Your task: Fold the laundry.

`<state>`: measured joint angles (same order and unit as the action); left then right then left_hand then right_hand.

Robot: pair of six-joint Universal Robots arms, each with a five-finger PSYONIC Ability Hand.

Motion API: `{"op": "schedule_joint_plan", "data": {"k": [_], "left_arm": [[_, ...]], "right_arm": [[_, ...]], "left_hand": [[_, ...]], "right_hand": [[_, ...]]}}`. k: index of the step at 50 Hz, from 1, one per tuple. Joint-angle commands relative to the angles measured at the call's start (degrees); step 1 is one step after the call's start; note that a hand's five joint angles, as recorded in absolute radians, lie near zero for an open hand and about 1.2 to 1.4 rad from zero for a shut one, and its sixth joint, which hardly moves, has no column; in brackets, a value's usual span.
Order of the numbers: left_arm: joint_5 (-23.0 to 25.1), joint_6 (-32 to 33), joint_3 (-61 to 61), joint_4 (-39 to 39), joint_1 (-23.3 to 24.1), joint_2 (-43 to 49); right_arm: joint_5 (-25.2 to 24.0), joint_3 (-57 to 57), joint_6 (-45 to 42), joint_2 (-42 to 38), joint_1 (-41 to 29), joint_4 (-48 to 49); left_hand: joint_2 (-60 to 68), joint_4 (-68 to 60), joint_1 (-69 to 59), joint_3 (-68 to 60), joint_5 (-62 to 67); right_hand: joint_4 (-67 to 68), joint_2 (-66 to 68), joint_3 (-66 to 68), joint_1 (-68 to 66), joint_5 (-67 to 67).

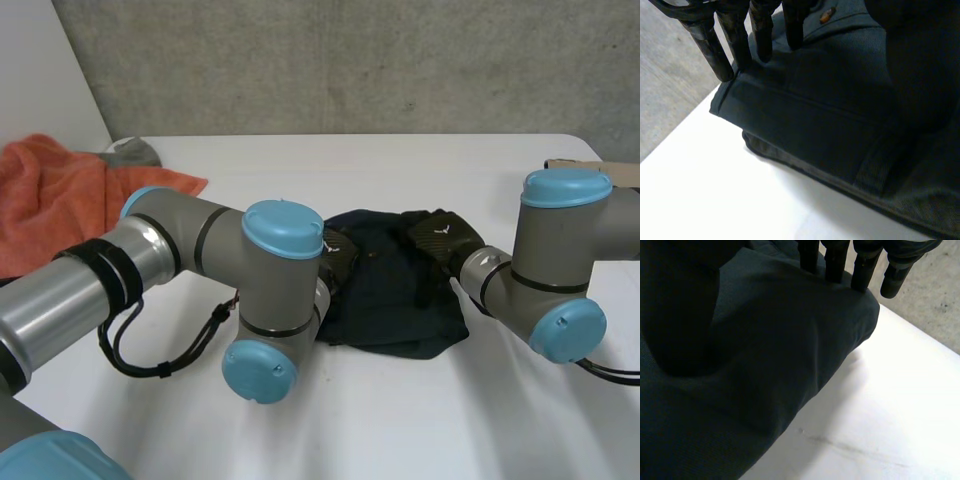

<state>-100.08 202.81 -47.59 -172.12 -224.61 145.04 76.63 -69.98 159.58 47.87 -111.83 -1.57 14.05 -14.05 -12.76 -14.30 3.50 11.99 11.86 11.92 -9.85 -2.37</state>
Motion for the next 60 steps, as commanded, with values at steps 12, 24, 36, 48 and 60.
{"op": "schedule_joint_plan", "data": {"k": [12, 24, 36, 48, 60], "left_arm": [[1.81, -2.5, -5.75, -6.2, 0.31, -18.56], [18.42, -12.79, -27.37, -10.25, -2.77, -38.25], [19.39, -13.76, -36.87, -14.82, -2.59, -43.18], [19.39, -13.76, -38.46, -15.35, -2.42, -42.3], [19.31, -13.76, -38.63, -15.35, -2.59, -42.12]], "right_arm": [[0.98, -14.62, -0.06, 18.99, 0.39, 10.16], [-5.0, -44.27, -1.73, 32.02, -0.05, 28.63], [-4.74, -47.36, -4.62, 23.07, -0.49, 38.13], [-4.82, -43.14, -13.42, 17.17, -0.4, 39.19], [-4.82, -39.36, -13.86, 13.39, -1.37, 42.09]], "left_hand": [[-2.83, 2.83, 1.53, 3.07, -2.28], [-1.65, 1.65, 0.36, 1.9, -1.1], [-1.48, 1.48, 0.19, 1.73, -0.93], [-1.48, 1.48, 0.19, 1.73, -0.93], [-1.48, 1.48, 0.19, 1.73, -0.93]], "right_hand": [[-1.99, -1.86, -1.92, -0.15, 2.37], [-1.99, -1.86, -1.92, -0.15, 2.37], [-1.99, -1.86, -1.92, -0.15, 2.37], [1.1, 1.23, 1.17, -3.24, -0.72], [25.51, 25.64, 25.58, -27.65, -25.13]]}}
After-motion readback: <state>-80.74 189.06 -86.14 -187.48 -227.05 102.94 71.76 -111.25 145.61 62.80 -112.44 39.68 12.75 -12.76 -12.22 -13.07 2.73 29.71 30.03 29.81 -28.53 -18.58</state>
